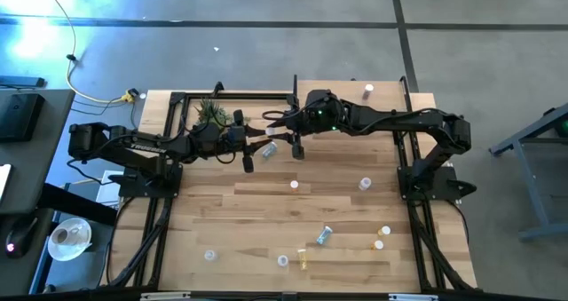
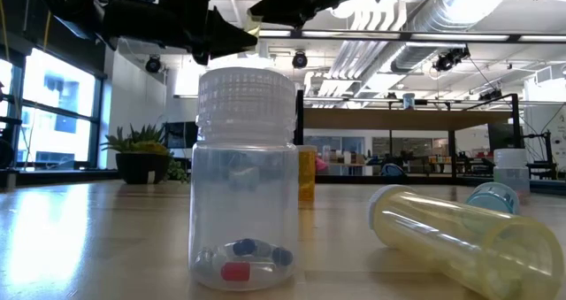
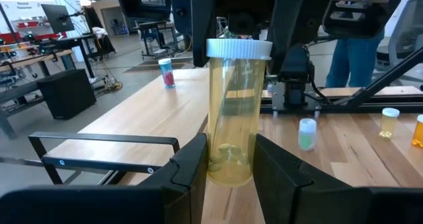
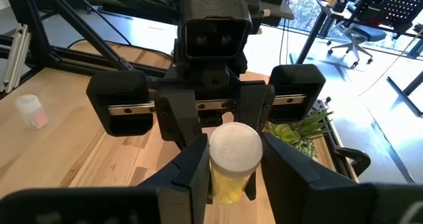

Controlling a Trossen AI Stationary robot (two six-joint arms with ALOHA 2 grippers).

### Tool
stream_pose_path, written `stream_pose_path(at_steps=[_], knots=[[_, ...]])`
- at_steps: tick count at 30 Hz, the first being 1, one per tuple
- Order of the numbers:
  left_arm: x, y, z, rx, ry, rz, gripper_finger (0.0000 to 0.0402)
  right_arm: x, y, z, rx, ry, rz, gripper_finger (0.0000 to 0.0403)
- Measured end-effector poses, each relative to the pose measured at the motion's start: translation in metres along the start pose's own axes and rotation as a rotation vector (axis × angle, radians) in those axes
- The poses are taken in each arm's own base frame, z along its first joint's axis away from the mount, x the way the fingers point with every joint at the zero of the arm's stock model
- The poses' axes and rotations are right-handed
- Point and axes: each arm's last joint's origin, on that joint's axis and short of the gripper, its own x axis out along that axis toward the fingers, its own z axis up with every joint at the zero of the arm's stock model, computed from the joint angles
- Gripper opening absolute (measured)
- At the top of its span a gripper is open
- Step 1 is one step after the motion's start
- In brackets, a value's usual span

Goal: Pick and place medicine bottles onto shelf by color
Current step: Put the left yellow pill bottle on the shelf

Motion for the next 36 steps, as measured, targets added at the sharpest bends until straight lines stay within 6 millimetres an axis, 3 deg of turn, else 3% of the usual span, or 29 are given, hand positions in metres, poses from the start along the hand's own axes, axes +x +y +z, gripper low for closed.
stream_pose_path(at_steps=[14,20,36], knots=[[0.000,0.000,0.000,-0.027,0.002,0.016,0.0206,-0.005,-0.001,0.003,-0.003,0.012,-0.059,0.0103],[0.000,0.001,0.000,-0.028,0.004,0.028,0.0228,-0.025,-0.003,0.016,-0.009,0.008,-0.156,0.0103],[0.000,0.001,0.000,-0.026,0.008,0.046,0.0229,-0.100,-0.006,0.053,-0.084,0.007,-0.547,0.0103]])
